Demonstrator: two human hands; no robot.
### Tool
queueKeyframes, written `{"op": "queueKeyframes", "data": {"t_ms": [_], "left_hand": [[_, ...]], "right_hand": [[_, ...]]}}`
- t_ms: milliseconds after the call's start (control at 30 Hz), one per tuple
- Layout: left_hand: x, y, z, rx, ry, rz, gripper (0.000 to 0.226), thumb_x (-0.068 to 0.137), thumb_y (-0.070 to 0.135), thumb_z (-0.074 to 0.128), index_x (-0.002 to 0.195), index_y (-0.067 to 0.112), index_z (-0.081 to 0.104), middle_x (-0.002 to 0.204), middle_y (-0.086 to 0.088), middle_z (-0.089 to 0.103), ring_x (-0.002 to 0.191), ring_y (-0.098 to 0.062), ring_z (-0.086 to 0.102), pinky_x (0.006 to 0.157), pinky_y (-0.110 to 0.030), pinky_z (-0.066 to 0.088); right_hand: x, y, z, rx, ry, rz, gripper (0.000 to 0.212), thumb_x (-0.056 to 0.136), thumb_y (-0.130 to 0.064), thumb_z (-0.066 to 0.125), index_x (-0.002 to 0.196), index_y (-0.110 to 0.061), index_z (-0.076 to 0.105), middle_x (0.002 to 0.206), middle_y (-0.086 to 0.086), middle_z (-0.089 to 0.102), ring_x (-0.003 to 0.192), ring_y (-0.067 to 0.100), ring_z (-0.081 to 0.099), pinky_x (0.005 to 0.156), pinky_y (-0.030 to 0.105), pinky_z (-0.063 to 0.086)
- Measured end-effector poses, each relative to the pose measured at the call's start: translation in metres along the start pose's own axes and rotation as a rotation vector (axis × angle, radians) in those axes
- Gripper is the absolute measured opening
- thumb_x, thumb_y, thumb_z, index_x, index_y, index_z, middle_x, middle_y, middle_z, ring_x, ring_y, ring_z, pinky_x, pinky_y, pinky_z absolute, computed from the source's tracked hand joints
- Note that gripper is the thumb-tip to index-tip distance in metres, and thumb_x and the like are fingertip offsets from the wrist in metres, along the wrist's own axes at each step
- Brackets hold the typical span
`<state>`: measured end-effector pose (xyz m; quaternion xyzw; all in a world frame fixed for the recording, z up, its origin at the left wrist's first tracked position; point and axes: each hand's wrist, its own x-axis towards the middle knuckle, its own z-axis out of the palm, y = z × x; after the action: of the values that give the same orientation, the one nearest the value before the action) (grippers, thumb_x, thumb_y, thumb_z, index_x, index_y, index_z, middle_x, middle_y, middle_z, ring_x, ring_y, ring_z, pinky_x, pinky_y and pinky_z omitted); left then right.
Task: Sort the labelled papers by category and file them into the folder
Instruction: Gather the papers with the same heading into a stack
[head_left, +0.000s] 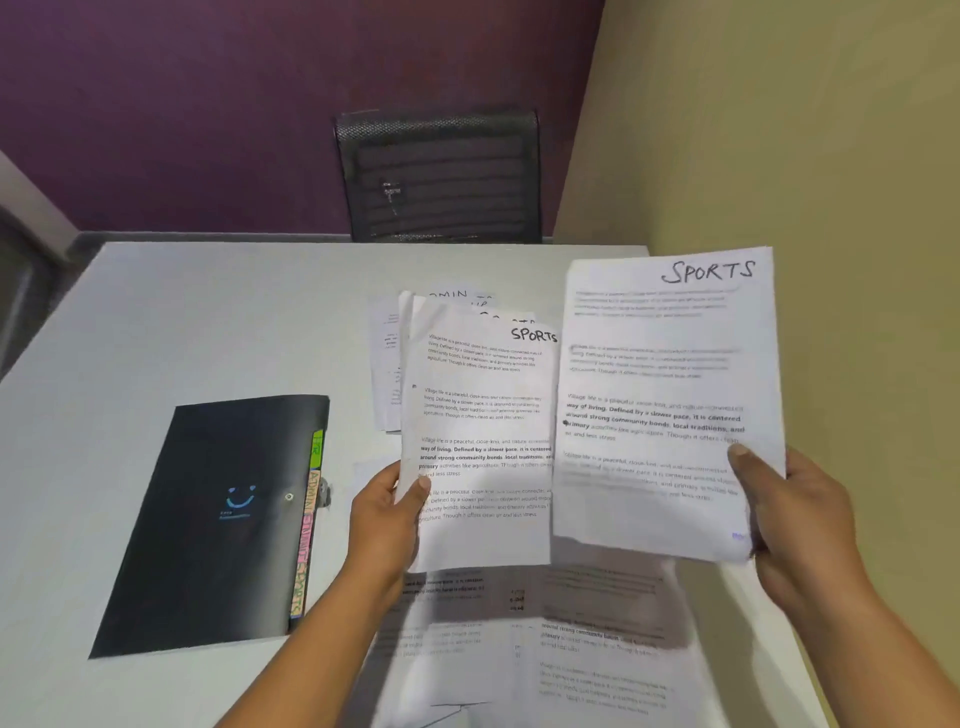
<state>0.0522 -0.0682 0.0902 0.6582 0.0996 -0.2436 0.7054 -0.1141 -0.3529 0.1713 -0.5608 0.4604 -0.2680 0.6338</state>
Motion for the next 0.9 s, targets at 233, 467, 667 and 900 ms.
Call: {"op": "queueKeyframes", "data": {"t_ms": [233, 467, 667, 900], "left_hand": [[-0.023, -0.003, -0.009, -0.077, -0.107, -0.067, 0.029, 0.095, 0.005, 0.062, 0.122, 0.017, 0.064, 0.107, -0.006, 0.078, 0.098, -0.024, 0.075, 0.074, -0.034, 0.061], [-0.043, 0.002, -0.01, -0.081, -0.157, -0.074, 0.03, 0.092, 0.013, 0.069, 0.12, 0.023, 0.066, 0.108, -0.006, 0.077, 0.098, -0.026, 0.074, 0.074, -0.04, 0.062], [-0.047, 0.009, -0.021, -0.02, -0.183, -0.089, 0.025, 0.1, 0.041, 0.052, 0.116, 0.03, 0.068, 0.108, 0.011, 0.077, 0.099, -0.009, 0.073, 0.072, -0.022, 0.057], [-0.042, 0.017, -0.025, 0.03, -0.276, -0.014, 0.03, 0.082, -0.01, 0.07, 0.109, 0.004, 0.071, 0.102, -0.009, 0.078, 0.092, -0.02, 0.076, 0.07, -0.022, 0.059]], "right_hand": [[-0.047, 0.054, 0.025, -0.185, -0.249, 0.165, 0.022, 0.09, -0.004, 0.068, 0.111, -0.012, 0.07, 0.093, 0.004, 0.08, 0.082, 0.025, 0.078, 0.067, 0.039, 0.063], [-0.049, 0.058, 0.047, -0.157, -0.556, 0.3, 0.025, 0.098, -0.01, 0.061, 0.121, -0.016, 0.068, 0.111, 0.002, 0.078, 0.097, 0.035, 0.074, 0.091, 0.056, 0.056], [-0.052, 0.06, 0.05, -0.219, -0.6, 0.168, 0.028, 0.094, 0.003, 0.061, 0.11, -0.016, 0.072, 0.106, 0.003, 0.079, 0.097, 0.023, 0.076, 0.074, 0.032, 0.062], [-0.051, 0.058, 0.047, -0.382, -0.66, -0.007, 0.027, 0.081, -0.018, 0.082, 0.104, -0.031, 0.074, 0.104, -0.013, 0.078, 0.095, 0.008, 0.074, 0.082, 0.035, 0.062]]}}
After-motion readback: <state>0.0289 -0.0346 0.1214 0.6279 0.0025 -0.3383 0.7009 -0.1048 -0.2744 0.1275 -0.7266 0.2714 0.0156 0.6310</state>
